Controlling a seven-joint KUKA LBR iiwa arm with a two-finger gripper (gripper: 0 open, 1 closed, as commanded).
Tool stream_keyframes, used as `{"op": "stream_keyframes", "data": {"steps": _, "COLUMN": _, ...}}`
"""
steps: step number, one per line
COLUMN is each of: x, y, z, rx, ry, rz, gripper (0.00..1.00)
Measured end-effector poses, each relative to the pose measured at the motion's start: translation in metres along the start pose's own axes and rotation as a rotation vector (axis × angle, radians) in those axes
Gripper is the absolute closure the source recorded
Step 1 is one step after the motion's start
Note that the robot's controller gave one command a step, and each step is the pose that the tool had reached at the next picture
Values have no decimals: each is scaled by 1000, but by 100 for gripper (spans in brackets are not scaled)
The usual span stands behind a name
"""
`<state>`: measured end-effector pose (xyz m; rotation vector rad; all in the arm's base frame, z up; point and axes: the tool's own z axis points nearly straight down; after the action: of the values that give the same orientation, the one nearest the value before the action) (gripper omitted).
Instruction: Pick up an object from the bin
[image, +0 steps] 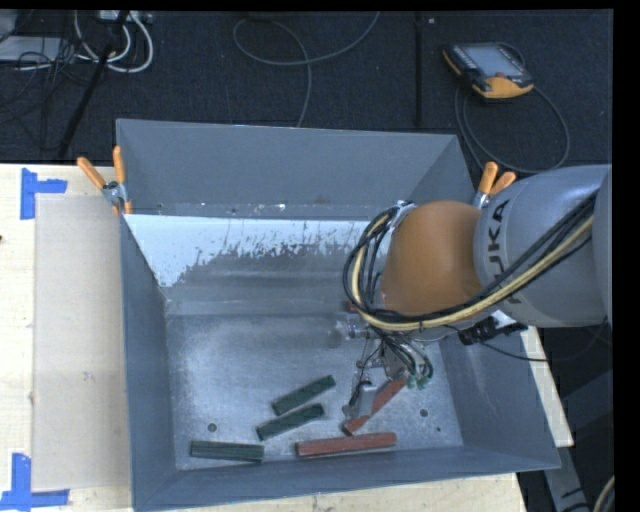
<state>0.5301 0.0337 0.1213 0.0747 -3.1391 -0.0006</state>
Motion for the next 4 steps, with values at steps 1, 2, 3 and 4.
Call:
{"op": "stream_keyframes", "data": {"steps": 1, "x": 18, "y": 51, "z": 48, "rx": 0, "ry": 2, "rz": -221, "gripper": 100}}
{"op": "stream_keyframes", "data": {"steps": 2, "x": 18, "y": 51, "z": 48, "rx": 0, "ry": 2, "rz": -220, "gripper": 100}}
{"op": "stream_keyframes", "data": {"steps": 3, "x": 18, "y": 50, "z": 48, "rx": -1, "ry": 2, "rz": -219, "gripper": 100}}
{"op": "stream_keyframes", "data": {"steps": 4, "x": 18, "y": 50, "z": 48, "rx": -1, "ry": 2, "rz": -218, "gripper": 100}}
